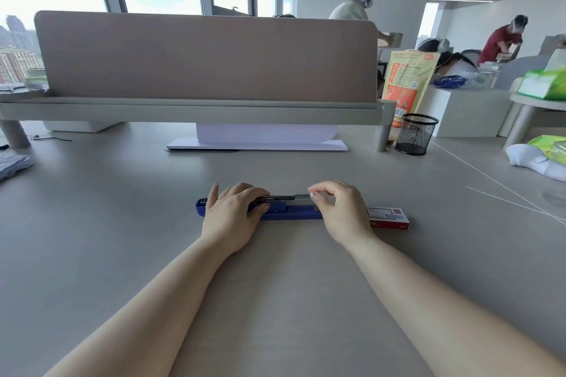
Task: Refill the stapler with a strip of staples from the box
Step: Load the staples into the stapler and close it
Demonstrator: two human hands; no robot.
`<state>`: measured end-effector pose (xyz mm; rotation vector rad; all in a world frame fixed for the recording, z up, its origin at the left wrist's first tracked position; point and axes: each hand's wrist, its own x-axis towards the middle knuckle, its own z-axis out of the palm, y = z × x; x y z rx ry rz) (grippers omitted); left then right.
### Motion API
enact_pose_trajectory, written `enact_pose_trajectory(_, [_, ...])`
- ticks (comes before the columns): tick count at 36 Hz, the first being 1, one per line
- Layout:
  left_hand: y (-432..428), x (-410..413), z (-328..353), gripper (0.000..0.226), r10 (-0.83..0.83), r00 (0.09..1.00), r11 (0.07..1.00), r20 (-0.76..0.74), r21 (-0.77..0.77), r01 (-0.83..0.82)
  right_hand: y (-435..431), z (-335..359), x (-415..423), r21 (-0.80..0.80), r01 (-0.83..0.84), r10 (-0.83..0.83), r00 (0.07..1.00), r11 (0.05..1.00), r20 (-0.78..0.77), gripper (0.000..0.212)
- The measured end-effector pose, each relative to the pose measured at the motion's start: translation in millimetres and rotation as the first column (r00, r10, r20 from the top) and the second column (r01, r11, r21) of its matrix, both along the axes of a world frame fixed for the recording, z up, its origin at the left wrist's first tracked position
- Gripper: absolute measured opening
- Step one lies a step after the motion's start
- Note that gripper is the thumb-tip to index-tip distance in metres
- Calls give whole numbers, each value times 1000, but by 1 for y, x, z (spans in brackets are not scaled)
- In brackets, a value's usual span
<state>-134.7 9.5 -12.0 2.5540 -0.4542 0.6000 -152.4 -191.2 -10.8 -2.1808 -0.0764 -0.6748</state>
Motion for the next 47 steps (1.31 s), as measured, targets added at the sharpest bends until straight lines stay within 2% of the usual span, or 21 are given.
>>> enact_pose_trajectory(3, [0,-1,0,25,-1,1000,1000,1,6,1,-1,1,-3,-30,29,-28,999,999,42,31])
enact_pose_trajectory(6, [0,-1,0,25,0,1000,1000,6,15,0,1,4,-10,-124,45,-36,997,991,70,48])
enact_pose_trajectory(10, [0,-1,1,26,6,1000,1000,3,24,-6,4,6,-14,-283,43,-39,999,958,22,52])
enact_pose_trajectory(14, [0,-3,2,26,10,1000,1000,-5,21,-10,4,8,-17,-309,82,-96,995,948,-32,50])
enact_pose_trajectory(22, [0,-5,4,28,27,999,998,-18,48,-26,1,10,-19,-329,129,-166,982,935,-86,41])
enact_pose_trajectory(26, [0,-5,4,31,54,998,997,-16,52,-53,-1,9,-19,-269,132,-157,985,954,-72,39])
enact_pose_trajectory(29, [4,-6,5,42,130,991,990,-39,69,-127,-2,8,-17,-177,98,-114,990,979,-82,36])
enact_pose_trajectory(32, [11,-7,6,60,283,950,959,-132,69,-276,-2,7,-14,-108,78,-93,987,991,-132,35])
enact_pose_trajectory(35, [14,-8,8,71,418,857,902,-301,27,-431,-1,7,-15,-133,78,-97,985,988,-144,35])
enact_pose_trajectory(38, [13,-9,8,74,426,817,884,-388,-15,-468,2,7,-17,-211,74,-104,985,975,-135,35])
enact_pose_trajectory(42, [9,-9,10,66,314,874,898,-372,-182,-400,5,8,-19,-238,60,-98,984,969,-150,35])
enact_pose_trajectory(47, [8,-10,16,55,215,949,806,-229,-507,-305,0,9,-18,-115,57,-79,978,992,-195,36])
